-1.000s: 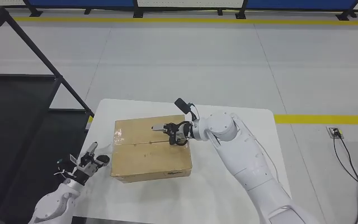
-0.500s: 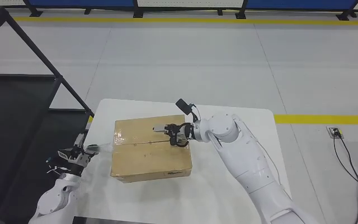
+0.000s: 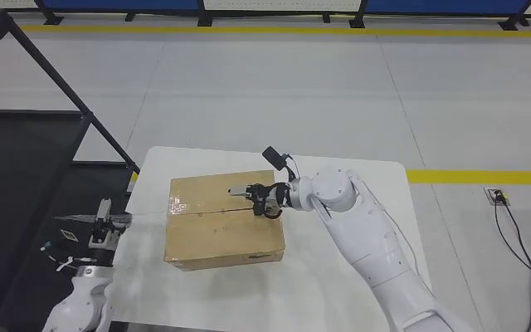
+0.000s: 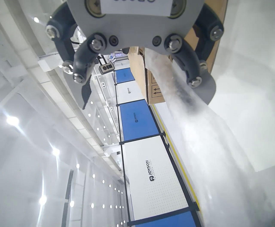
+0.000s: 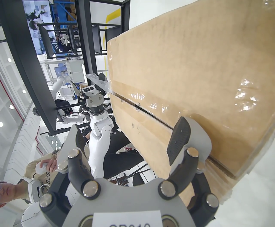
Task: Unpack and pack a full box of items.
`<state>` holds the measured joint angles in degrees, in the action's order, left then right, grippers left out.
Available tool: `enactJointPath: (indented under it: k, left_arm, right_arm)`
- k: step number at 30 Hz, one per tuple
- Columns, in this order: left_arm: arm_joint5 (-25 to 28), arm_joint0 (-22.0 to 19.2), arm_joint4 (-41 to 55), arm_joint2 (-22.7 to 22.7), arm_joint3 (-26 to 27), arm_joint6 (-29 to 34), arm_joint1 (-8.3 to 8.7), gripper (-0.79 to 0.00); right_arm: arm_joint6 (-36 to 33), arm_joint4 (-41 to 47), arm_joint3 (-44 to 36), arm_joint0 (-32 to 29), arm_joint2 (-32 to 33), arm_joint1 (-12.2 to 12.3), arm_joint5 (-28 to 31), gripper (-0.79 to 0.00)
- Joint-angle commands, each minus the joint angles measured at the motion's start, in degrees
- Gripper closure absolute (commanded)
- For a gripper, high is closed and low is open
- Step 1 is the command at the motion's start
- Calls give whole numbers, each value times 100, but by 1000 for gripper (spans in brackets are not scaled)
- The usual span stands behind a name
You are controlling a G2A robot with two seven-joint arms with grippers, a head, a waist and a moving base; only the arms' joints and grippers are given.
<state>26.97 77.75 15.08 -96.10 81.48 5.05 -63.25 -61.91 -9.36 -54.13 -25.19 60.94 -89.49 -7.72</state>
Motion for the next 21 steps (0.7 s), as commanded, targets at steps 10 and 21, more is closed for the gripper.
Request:
enactJointPath:
  k: [10,21]
  left_arm:
    - [-326,778,-1325,-202,1663,-839,-52,-785]
    - [-892,768,-2500,70,2529,-988,-112,-785]
  right_arm:
    - [43,133,226,139,-56,7,102,-785]
    - [109,261,175,72,76,88,285,-785]
